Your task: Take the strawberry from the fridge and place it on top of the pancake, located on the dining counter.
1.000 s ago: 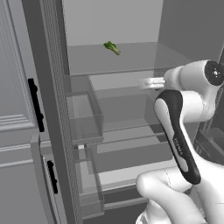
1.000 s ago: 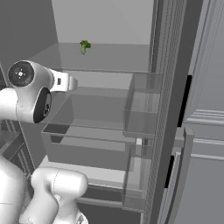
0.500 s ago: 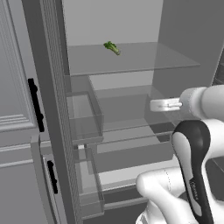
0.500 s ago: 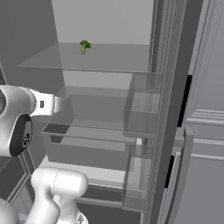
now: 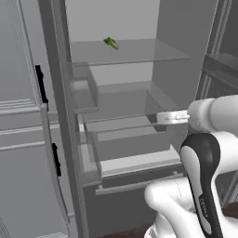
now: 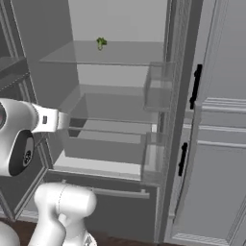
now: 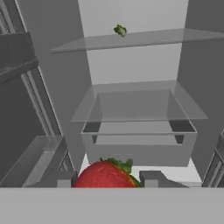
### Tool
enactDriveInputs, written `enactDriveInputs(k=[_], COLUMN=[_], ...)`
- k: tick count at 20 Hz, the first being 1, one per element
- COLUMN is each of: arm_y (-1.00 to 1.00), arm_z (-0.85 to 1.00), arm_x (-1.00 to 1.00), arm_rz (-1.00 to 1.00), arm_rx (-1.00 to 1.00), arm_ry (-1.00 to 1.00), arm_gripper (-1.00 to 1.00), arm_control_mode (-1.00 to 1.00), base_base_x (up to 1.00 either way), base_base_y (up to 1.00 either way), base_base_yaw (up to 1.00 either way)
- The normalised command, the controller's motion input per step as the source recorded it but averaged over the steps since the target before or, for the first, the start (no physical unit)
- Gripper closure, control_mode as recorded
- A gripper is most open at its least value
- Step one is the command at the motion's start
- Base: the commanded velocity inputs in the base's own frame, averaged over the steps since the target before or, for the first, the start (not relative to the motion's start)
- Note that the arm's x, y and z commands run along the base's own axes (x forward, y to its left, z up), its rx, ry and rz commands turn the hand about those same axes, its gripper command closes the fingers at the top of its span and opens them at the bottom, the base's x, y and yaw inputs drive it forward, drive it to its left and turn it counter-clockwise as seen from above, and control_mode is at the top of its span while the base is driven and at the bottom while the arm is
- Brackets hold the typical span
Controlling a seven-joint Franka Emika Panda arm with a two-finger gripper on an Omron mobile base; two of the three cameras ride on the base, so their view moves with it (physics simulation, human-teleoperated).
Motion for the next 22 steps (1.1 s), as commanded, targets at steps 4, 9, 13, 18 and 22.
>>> enactDriveInputs(k=[4,9,13,18,22], arm_y=[0.00,0.00,0.00,0.00,0.00], arm_z=[0.00,0.00,0.00,0.00,0.00], arm_x=[0.00,0.00,0.00,0.00,0.00], arm_rz=[0.00,0.00,0.00,0.00,0.00], arm_rx=[0.00,0.00,0.00,0.00,0.00], arm_ry=[0.00,0.00,0.00,0.00,0.00], arm_gripper=[1.00,1.00,1.00,1.00,1.00], arm_control_mode=[1.00,1.00,1.00,1.00,1.00], base_base_x=[-1.00,-1.00,-1.00,-1.00,-1.00], base_base_y=[0.00,0.00,0.03,0.04,0.06], base_base_yaw=[-0.05,-0.05,-0.04,-0.03,-0.01])
